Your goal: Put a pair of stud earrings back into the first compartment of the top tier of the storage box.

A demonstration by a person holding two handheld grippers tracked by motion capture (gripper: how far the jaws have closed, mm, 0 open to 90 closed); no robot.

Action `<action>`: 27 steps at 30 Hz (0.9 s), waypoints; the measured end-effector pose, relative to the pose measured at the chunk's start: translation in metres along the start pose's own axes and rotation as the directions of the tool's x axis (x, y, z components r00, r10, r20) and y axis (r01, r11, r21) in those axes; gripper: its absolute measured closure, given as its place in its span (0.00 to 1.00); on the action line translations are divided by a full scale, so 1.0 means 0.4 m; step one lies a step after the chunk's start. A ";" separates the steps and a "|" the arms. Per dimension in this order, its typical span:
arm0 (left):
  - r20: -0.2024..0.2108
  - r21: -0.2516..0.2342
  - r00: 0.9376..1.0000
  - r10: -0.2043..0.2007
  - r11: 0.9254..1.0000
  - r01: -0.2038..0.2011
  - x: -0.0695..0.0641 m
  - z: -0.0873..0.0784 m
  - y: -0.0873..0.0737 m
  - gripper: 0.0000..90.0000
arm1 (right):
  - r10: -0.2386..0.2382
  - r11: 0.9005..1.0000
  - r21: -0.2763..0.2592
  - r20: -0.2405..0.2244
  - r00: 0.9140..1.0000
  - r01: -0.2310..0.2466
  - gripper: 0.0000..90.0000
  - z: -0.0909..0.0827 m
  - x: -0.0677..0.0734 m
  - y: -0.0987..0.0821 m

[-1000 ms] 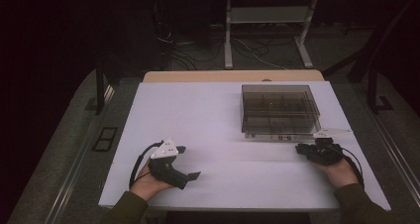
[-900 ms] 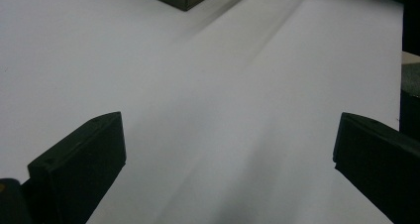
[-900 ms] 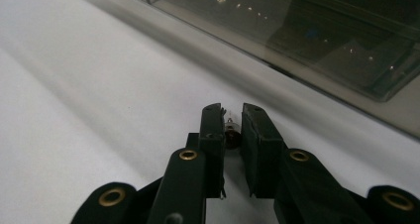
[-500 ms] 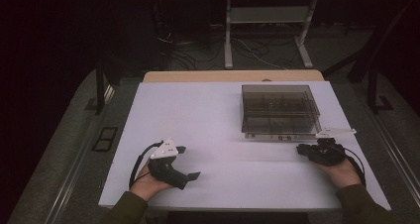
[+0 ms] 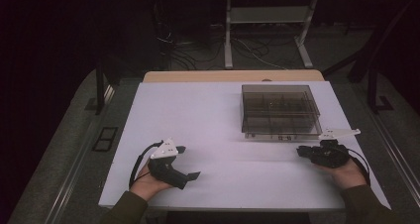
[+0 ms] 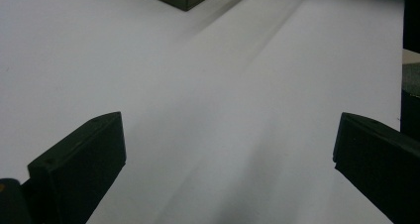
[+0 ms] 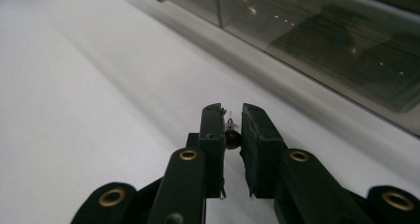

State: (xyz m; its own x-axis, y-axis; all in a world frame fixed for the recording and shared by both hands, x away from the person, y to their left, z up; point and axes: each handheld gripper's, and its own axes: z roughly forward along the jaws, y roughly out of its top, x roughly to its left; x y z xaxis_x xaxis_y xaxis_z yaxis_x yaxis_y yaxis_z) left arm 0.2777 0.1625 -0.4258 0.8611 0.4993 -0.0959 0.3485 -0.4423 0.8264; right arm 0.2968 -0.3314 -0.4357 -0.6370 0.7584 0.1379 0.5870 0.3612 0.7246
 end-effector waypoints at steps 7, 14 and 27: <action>-0.003 0.011 1.000 0.005 1.000 -0.005 0.009 0.006 -0.002 0.00 | -0.023 1.000 -0.008 -0.061 0.998 0.023 0.87 -0.008 0.021 0.010; -0.003 0.008 1.000 0.010 1.000 -0.010 0.023 0.013 -0.006 0.00 | -0.054 0.998 -0.021 -0.109 0.993 0.052 0.87 -0.012 0.043 0.024; -0.013 -0.002 1.000 -0.001 1.000 0.001 0.029 0.015 -0.008 0.00 | -0.115 0.992 -0.068 -0.183 0.976 0.104 0.87 -0.036 0.078 0.060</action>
State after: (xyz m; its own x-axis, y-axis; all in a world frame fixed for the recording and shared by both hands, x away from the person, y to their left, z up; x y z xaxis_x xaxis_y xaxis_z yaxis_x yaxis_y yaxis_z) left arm 0.2889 0.1654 -0.4329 0.8557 0.5097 -0.0897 0.3489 -0.4401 0.8274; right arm 0.2837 -0.3069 -0.4044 -0.7809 0.5996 0.1749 0.4820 0.4004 0.7793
